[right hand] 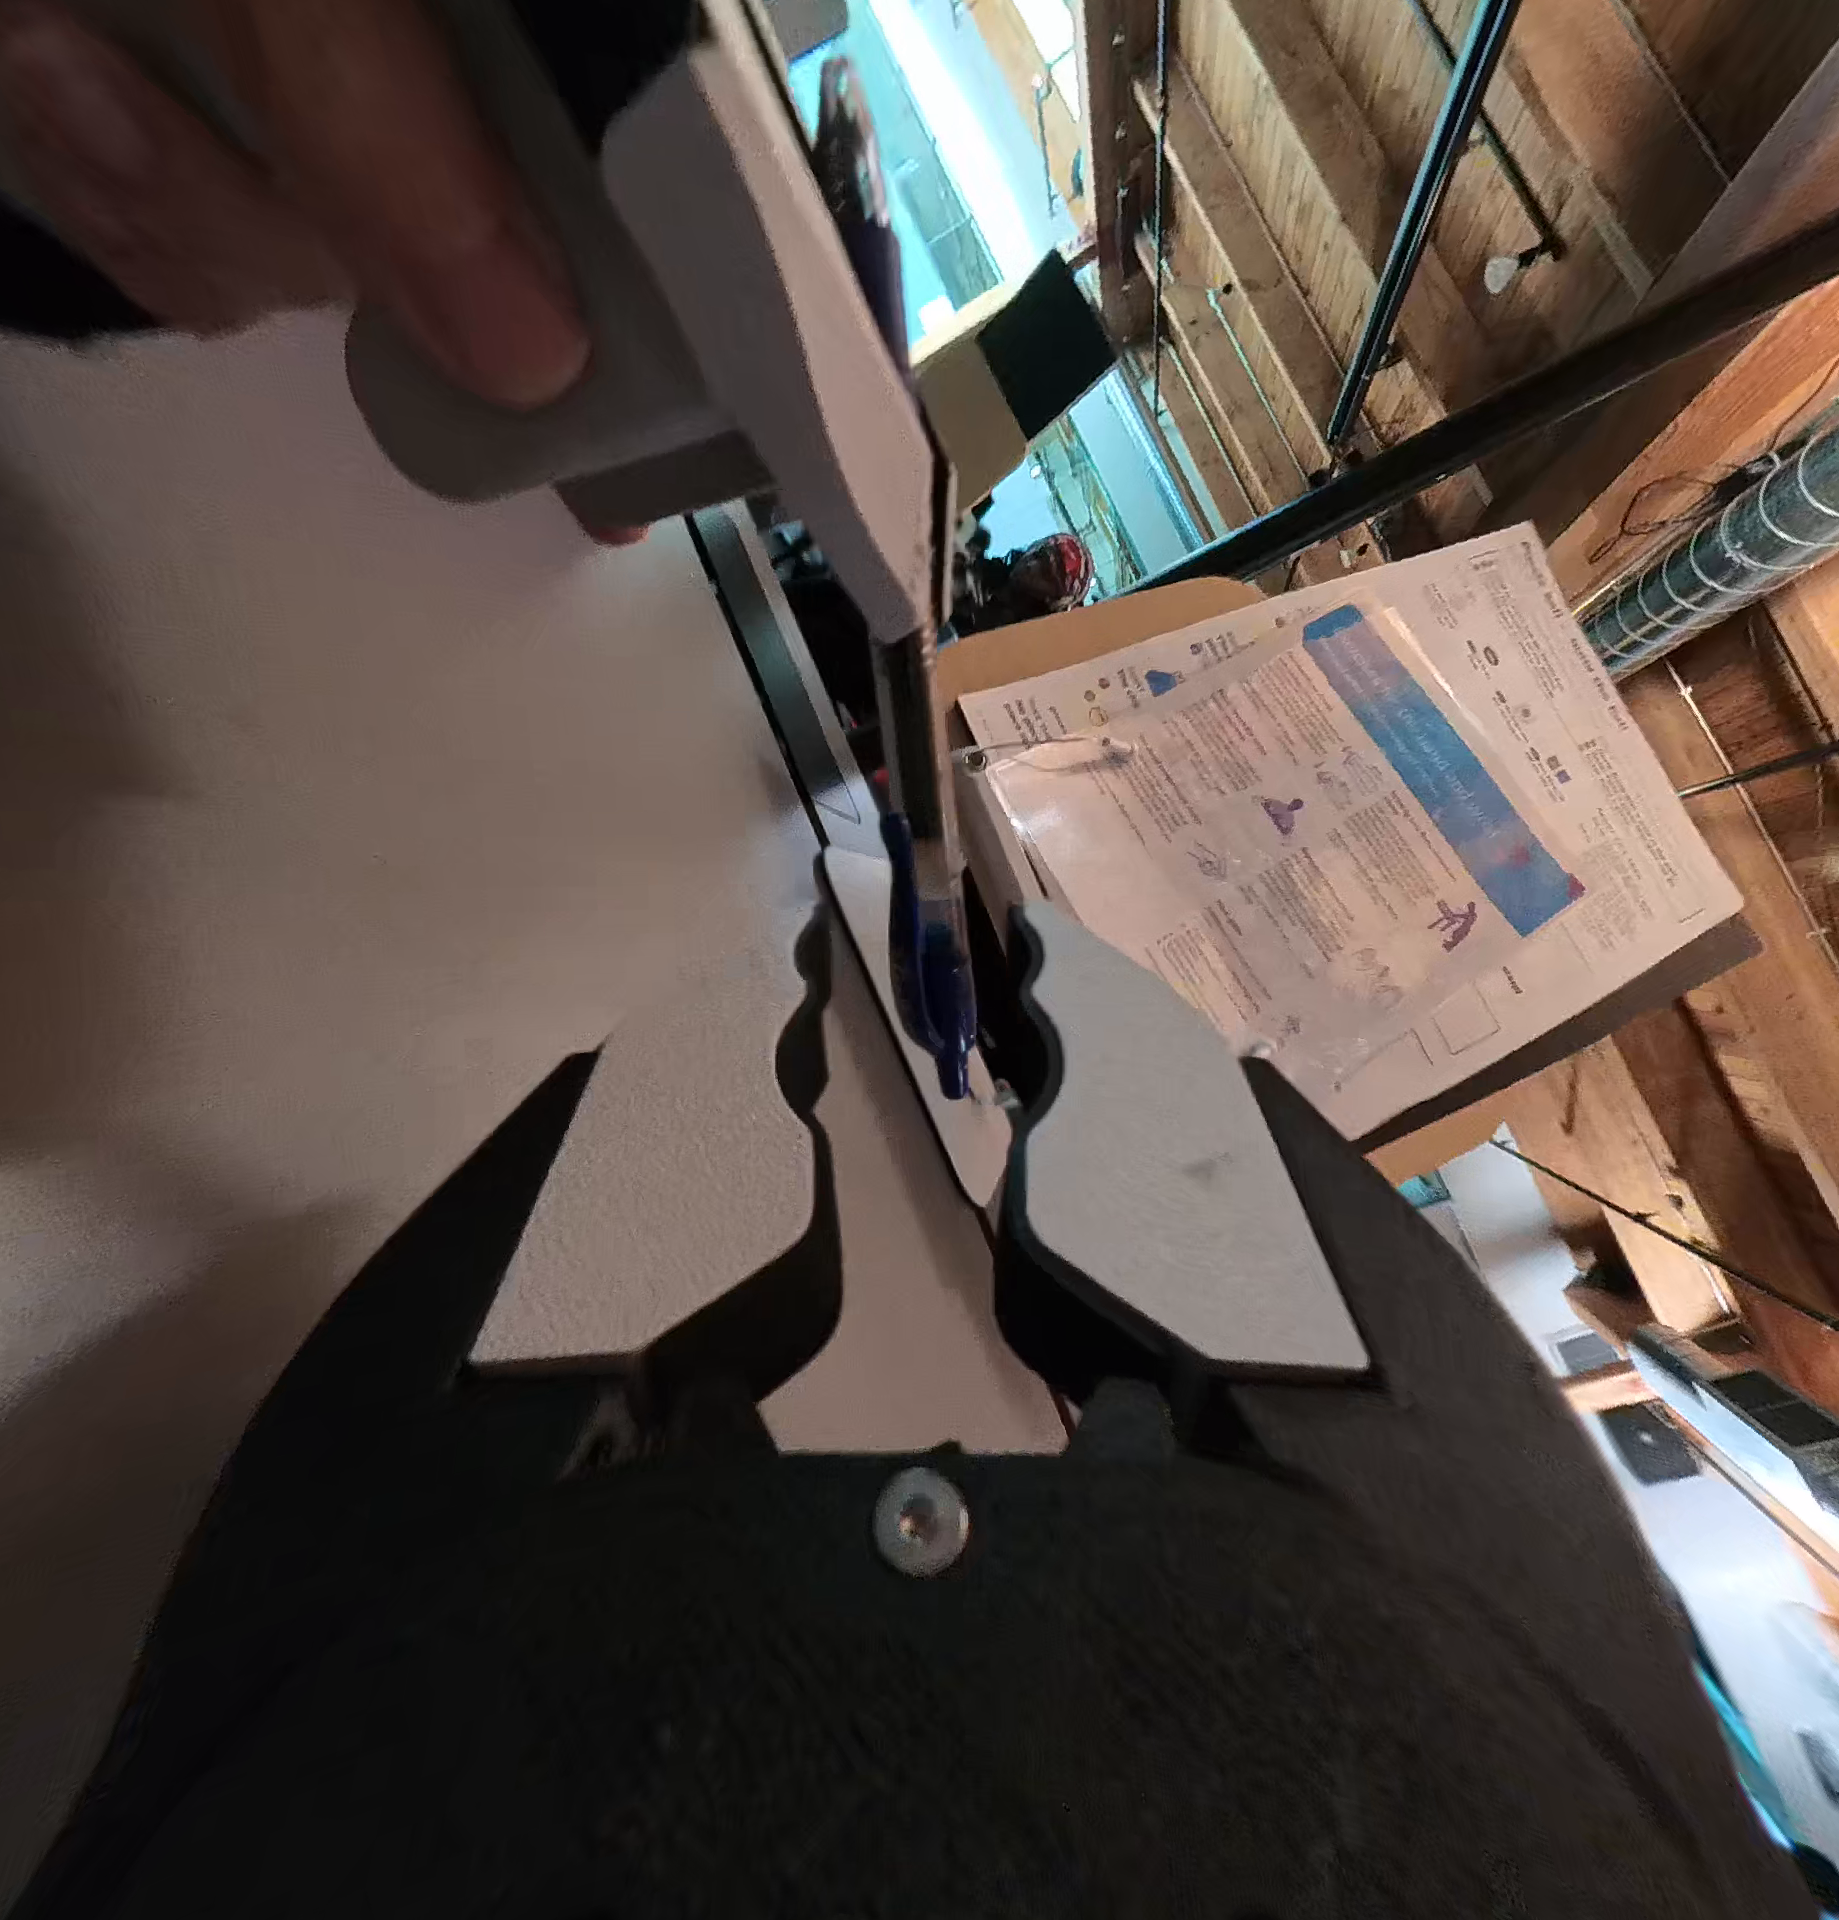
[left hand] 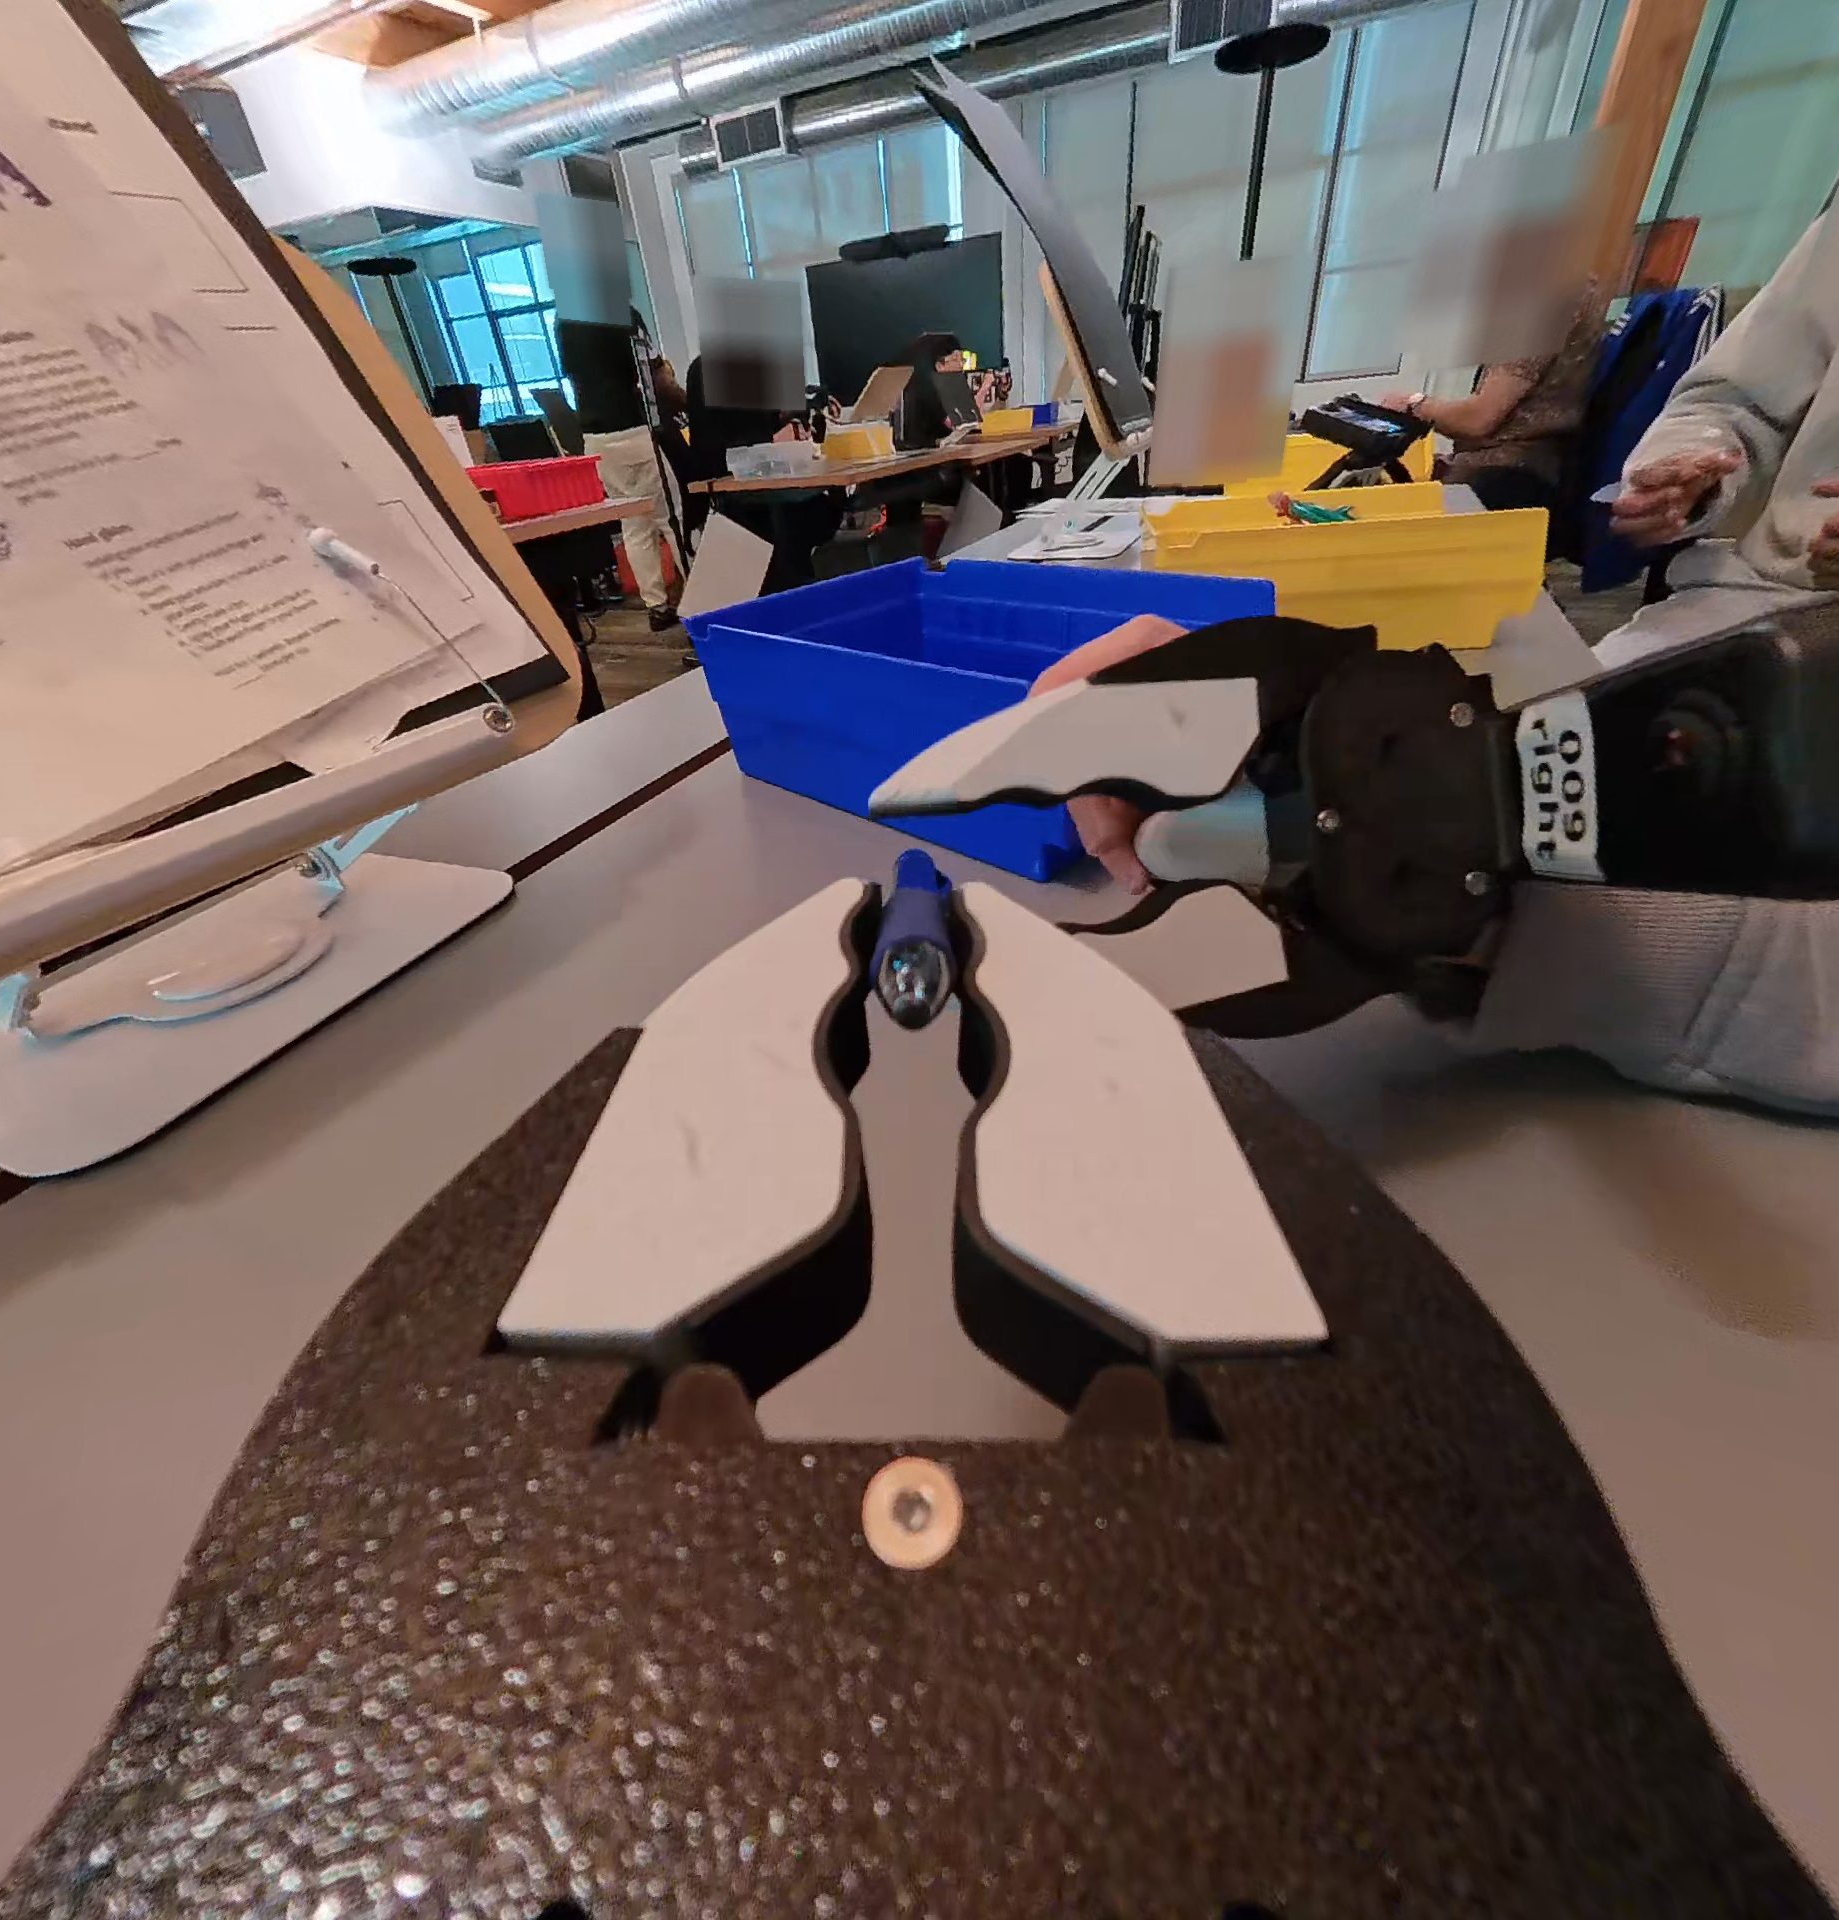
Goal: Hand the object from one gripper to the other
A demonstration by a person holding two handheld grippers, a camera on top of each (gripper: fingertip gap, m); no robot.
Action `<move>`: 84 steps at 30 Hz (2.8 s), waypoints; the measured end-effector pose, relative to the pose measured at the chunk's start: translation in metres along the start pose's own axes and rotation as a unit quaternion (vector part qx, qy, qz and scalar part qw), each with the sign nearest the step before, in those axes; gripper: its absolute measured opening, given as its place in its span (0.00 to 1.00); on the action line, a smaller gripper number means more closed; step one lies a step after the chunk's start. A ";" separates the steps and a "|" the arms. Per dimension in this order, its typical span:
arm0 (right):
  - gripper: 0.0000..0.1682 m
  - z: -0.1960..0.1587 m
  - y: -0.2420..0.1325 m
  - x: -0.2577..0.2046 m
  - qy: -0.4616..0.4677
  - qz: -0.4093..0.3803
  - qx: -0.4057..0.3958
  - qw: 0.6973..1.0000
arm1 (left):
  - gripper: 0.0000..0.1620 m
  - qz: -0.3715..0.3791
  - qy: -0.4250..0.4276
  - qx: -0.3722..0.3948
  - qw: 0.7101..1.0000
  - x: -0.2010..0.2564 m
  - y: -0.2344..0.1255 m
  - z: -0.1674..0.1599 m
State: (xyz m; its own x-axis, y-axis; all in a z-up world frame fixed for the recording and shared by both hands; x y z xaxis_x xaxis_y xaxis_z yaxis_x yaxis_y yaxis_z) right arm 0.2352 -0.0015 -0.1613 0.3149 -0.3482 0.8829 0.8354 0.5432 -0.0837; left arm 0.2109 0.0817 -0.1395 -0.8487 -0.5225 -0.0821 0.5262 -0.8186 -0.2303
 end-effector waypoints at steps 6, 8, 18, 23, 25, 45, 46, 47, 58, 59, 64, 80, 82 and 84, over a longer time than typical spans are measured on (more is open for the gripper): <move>0.08 0.003 -0.001 -0.001 0.072 0.061 0.011 0.996 | 0.07 -0.002 -0.005 0.042 0.999 0.000 -0.004 0.006; 0.09 0.013 -0.005 -0.001 0.181 0.118 0.055 0.975 | 0.10 0.012 0.001 0.078 0.997 -0.002 -0.009 0.011; 0.08 0.034 -0.012 -0.007 0.451 0.335 0.157 0.812 | 0.11 -0.118 -0.096 0.080 0.985 0.007 0.001 0.002; 0.08 0.039 -0.012 -0.018 0.411 0.345 0.140 0.832 | 0.09 -0.138 -0.087 0.061 0.985 0.015 0.007 -0.002; 0.08 0.035 -0.011 -0.016 0.408 0.326 0.133 0.843 | 0.08 -0.107 -0.062 0.044 0.991 0.013 0.008 -0.003; 0.07 0.029 -0.018 0.007 0.403 0.258 0.158 0.864 | 0.08 0.226 0.291 -0.212 0.905 -0.014 0.020 -0.039; 0.07 0.029 -0.018 0.007 0.405 0.259 0.158 0.863 | 0.08 0.230 0.295 -0.211 0.903 -0.015 0.019 -0.038; 0.07 0.029 -0.017 0.006 0.404 0.261 0.154 0.863 | 0.08 0.238 0.303 -0.214 0.898 -0.016 0.018 -0.038; 0.06 0.009 -0.029 0.057 0.467 0.132 0.193 0.853 | 0.27 0.286 0.263 -0.171 0.905 -0.028 0.012 -0.032; 0.06 0.001 -0.034 0.071 0.469 0.083 0.197 0.857 | 0.26 0.287 0.258 -0.173 0.906 -0.030 0.012 -0.034; 0.07 -0.078 -0.085 0.151 0.327 -0.266 0.028 0.906 | 0.23 0.284 0.253 -0.181 0.907 -0.033 0.014 -0.040; 0.33 -0.214 -0.077 0.134 0.308 -0.206 -0.306 0.877 | 0.19 0.277 0.193 -0.150 0.929 -0.035 0.008 -0.032; 0.44 -0.201 -0.074 0.136 0.302 -0.212 -0.278 0.887 | 0.20 0.283 0.168 -0.130 0.935 -0.037 0.001 -0.023; 0.51 -0.181 -0.069 0.136 0.305 -0.210 -0.235 0.898 | 0.20 0.293 0.143 -0.107 0.939 -0.040 -0.011 -0.009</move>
State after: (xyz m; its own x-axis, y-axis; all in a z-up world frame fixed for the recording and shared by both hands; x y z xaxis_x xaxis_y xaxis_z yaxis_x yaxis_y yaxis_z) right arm 0.3021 -0.2246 -0.1189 -0.0042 -0.8794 0.4760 0.9910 -0.0674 -0.1157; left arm 0.2390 0.1140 -0.1428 -0.4121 -0.7575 -0.5063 0.9108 -0.3272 -0.2518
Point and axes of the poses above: each gripper's, where its closed fingertips meet, y out along the fingers, z out of its top, x = y × z across the jaws, the point moved 4 cm from there along -y, back along the fingers, and after that the axes turned 12 degrees about -x, right-handed, at the moved point
